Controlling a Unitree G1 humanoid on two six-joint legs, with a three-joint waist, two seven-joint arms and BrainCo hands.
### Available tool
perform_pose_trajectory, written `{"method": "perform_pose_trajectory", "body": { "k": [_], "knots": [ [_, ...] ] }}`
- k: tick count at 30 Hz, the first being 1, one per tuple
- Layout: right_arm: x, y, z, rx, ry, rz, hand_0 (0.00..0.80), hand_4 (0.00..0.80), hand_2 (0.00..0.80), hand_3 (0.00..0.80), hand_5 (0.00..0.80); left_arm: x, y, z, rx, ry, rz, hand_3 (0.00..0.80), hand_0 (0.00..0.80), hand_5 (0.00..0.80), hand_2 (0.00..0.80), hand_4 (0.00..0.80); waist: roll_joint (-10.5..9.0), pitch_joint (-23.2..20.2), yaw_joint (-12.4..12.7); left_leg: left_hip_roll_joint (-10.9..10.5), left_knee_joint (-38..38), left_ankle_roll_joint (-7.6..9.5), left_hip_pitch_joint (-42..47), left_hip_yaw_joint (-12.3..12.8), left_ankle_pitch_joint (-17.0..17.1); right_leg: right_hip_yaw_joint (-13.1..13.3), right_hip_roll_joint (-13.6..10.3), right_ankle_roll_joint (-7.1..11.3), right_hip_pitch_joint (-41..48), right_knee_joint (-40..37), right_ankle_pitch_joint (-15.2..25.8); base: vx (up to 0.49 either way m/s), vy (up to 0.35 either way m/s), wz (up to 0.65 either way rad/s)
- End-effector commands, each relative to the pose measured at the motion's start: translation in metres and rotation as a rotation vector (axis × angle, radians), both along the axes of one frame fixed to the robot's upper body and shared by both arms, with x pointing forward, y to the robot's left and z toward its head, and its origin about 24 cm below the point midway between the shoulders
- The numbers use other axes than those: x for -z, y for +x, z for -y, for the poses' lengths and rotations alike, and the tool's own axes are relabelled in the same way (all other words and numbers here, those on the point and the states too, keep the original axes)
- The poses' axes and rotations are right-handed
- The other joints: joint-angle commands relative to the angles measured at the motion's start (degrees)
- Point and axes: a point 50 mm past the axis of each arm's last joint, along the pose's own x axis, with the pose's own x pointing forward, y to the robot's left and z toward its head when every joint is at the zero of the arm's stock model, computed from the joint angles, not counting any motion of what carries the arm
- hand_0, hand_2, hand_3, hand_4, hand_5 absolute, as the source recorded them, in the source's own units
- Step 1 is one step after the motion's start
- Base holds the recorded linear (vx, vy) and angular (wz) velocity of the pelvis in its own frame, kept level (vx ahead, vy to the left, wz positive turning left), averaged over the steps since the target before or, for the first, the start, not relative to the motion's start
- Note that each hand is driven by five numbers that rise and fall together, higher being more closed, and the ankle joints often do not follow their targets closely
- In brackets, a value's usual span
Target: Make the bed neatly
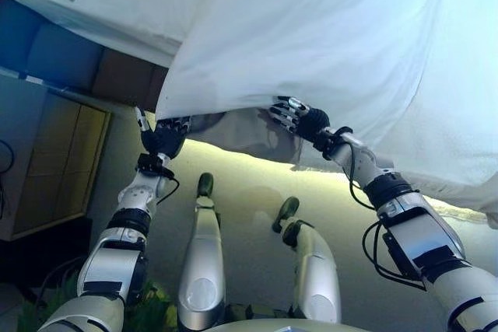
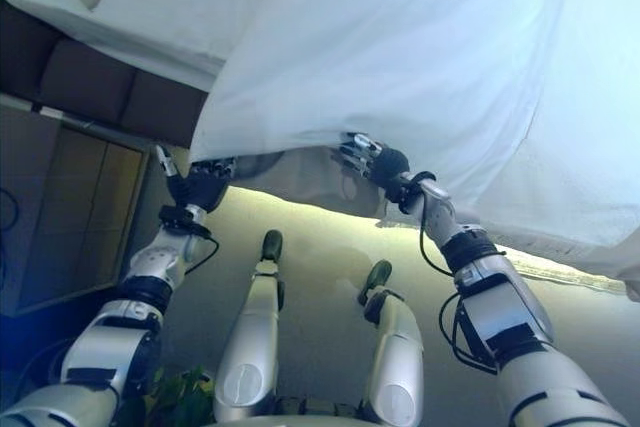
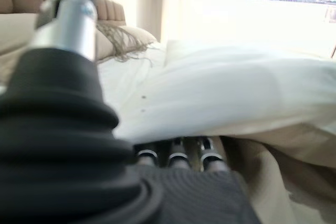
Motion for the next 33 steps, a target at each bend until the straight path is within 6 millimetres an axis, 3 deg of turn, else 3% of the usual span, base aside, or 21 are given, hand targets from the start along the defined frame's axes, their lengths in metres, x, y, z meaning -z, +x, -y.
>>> {"method": "perform_pose_trajectory", "body": {
  "k": [1,4,7,8,11,17,23,33],
  "knots": [
    [-0.012,0.004,0.040,0.108,-0.078,0.043,0.000,0.000,0.000,0.000,0.000,-0.005,-0.040,-0.104,-0.361,-0.028,0.096,0.000,0.000,0.000,0.000,0.000,-1.45,0.30,4.06,-2.45,4.19,4.91,-1.81,0.26,-3.94,1.17,-3.12,3.70,3.02,-1.11,-0.68,0.000,0.000,0.00],
    [0.014,-0.005,0.045,0.074,-0.048,-0.089,0.000,0.000,0.000,0.000,0.000,-0.002,-0.043,-0.103,-0.350,-0.015,0.104,0.000,0.000,0.000,0.000,0.000,-1.92,0.08,4.29,-2.37,3.98,5.01,-1.43,0.03,-4.09,1.13,-3.16,4.01,3.54,-1.68,-0.16,0.006,-0.019,0.02],
    [0.055,-0.026,0.056,-0.021,-0.052,-0.284,0.000,0.000,0.000,0.000,0.000,0.001,-0.048,-0.107,-0.357,-0.011,0.104,0.000,0.000,0.000,0.000,0.000,-2.45,-0.21,4.44,-2.14,3.64,5.08,-0.79,-0.10,-4.24,1.08,-3.05,4.10,4.46,-2.55,0.22,0.007,-0.012,0.03],
    [0.078,-0.039,0.063,-0.052,-0.094,-0.366,0.000,0.000,0.000,0.000,0.000,0.003,-0.050,-0.109,-0.362,-0.010,0.107,0.000,0.000,0.000,0.000,0.000,-2.64,-0.24,4.47,-2.06,3.66,5.06,-0.71,-0.22,-4.31,1.11,-3.04,4.13,4.65,-2.77,0.36,0.002,-0.006,0.06],
    [0.116,-0.071,0.076,-0.142,-0.152,-0.512,0.000,0.000,0.000,0.000,0.000,0.003,-0.051,-0.112,-0.375,-0.009,0.114,0.000,0.000,0.000,0.000,0.000,-3.19,-0.44,4.49,-1.58,3.65,4.99,-0.52,-0.49,-4.45,1.19,-2.96,4.37,4.85,-2.75,0.35,0.000,-0.002,0.01],
    [0.160,-0.115,0.078,-0.145,-0.091,-0.648,0.000,0.000,0.000,0.000,0.000,0.003,-0.056,-0.120,-0.424,-0.015,0.117,0.000,0.000,0.000,0.000,0.000,-4.25,-0.80,2.91,-0.92,3.62,4.87,-0.50,0.01,-3.61,1.51,-2.62,4.22,5.12,-4.17,1.78,-0.042,0.009,-0.05],
    [0.178,-0.142,0.094,-0.067,-0.052,-0.687,0.000,0.000,0.000,0.000,0.000,0.005,-0.065,-0.131,-0.469,0.008,0.106,0.000,0.000,0.000,0.000,0.000,-5.30,-1.58,1.75,-0.45,3.15,4.41,0.02,0.28,-3.85,2.03,-1.98,4.71,6.46,-6.43,2.01,0.000,0.007,-0.02],
    [0.168,-0.137,0.118,0.028,-0.071,-0.613,0.000,0.000,0.000,0.000,0.000,0.006,-0.077,-0.140,-0.453,0.087,0.119,0.000,0.000,0.000,0.000,0.000,-4.91,-1.90,2.60,-0.73,2.98,4.07,0.55,-0.05,-4.04,1.59,-2.38,5.02,8.05,-7.79,1.85,0.001,0.003,0.00]
  ]
}}
